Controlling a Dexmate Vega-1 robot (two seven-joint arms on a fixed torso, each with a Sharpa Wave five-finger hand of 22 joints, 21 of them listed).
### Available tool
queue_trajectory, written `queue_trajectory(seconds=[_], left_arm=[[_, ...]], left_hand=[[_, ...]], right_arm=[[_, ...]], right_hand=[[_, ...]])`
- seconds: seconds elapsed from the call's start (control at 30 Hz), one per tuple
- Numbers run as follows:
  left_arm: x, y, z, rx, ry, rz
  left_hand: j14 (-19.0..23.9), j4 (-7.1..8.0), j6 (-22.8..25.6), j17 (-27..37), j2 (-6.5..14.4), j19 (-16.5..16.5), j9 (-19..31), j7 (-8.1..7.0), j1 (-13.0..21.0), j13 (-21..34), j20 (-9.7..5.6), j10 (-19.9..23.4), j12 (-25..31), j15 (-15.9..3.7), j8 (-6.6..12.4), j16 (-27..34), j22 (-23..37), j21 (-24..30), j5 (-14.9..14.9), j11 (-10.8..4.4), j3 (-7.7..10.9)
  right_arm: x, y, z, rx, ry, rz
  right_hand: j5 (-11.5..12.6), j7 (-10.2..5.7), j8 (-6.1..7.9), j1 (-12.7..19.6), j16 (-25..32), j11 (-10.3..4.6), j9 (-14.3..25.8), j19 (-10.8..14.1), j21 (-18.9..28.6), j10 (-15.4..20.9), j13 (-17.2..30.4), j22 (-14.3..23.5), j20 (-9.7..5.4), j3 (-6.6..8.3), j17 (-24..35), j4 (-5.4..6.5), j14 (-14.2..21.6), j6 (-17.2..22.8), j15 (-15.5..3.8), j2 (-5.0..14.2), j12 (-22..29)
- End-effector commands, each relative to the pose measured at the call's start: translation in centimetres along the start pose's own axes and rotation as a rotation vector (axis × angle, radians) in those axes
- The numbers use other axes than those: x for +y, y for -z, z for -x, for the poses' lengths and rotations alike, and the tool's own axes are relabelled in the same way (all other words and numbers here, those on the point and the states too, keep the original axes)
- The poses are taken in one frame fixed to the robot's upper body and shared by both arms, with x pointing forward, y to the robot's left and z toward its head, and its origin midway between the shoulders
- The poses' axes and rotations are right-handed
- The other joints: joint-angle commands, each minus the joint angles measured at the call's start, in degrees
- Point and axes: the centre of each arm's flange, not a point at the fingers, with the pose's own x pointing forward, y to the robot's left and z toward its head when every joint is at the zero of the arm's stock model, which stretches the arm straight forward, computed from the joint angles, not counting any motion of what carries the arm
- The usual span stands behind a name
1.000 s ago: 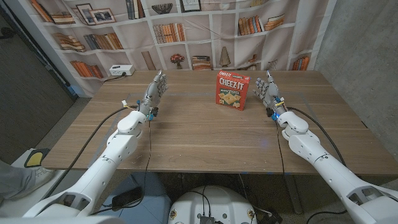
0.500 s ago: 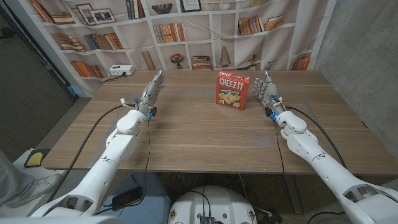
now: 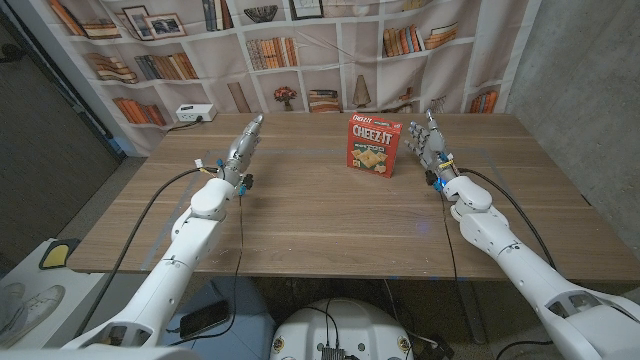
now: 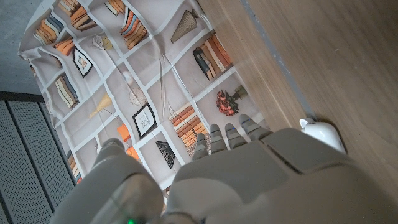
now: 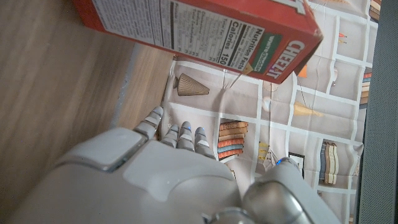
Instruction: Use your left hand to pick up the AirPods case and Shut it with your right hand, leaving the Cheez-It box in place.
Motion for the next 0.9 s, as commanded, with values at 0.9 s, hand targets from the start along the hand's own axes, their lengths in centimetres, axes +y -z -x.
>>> queue_trajectory(seconds=[0.9], left_arm=[[-1.1,-1.2,2.5,0.038,-0.264,-0.204]], left_hand=[[2.6,-0.99,-0.2,-0.1,-2.1,4.2,0.1,3.63,0.4,-0.2,-1.84,3.3,1.4,-1.2,0.72,1.0,0.0,-1.4,2.7,-0.74,-2.45]], right_arm=[[-0.8,0.1,0.7,0.011,-0.032,0.054]], right_hand=[[0.2,-0.42,-0.06,-0.1,-0.2,-0.87,0.2,-1.7,-0.2,-0.4,0.0,0.3,-0.42,-0.79,0.0,-0.22,-2.1,-0.3,-2.2,-0.58,0.0]])
